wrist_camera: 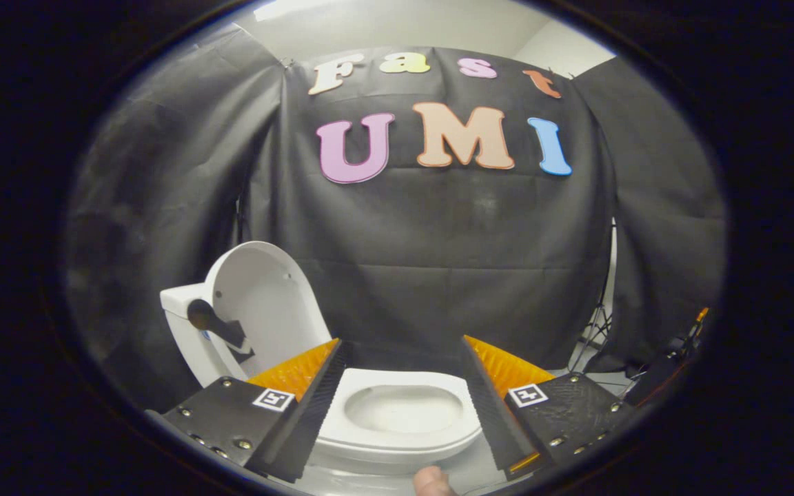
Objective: Open the toilet lid.
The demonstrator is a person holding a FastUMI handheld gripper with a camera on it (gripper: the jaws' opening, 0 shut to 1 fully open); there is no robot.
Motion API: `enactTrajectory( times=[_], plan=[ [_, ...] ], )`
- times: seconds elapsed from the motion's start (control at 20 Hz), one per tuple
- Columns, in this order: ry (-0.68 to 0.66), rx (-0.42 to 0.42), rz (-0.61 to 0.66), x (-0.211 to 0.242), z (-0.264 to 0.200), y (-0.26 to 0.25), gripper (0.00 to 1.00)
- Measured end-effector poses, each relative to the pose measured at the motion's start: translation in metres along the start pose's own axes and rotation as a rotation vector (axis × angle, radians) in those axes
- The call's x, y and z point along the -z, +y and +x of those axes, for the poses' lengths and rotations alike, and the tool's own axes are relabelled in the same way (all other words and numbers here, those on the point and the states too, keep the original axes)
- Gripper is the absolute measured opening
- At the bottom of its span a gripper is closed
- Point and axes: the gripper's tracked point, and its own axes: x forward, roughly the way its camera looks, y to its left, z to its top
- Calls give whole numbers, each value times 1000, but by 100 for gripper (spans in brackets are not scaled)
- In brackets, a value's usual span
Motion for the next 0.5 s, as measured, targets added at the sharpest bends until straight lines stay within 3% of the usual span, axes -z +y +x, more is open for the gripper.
enactTrajectory(
  times=[0.2,0.5],
  plan=[
    [17,59,-21,13,-4,-49,97],
    [34,144,67,22,-13,-107,97]
  ],
)
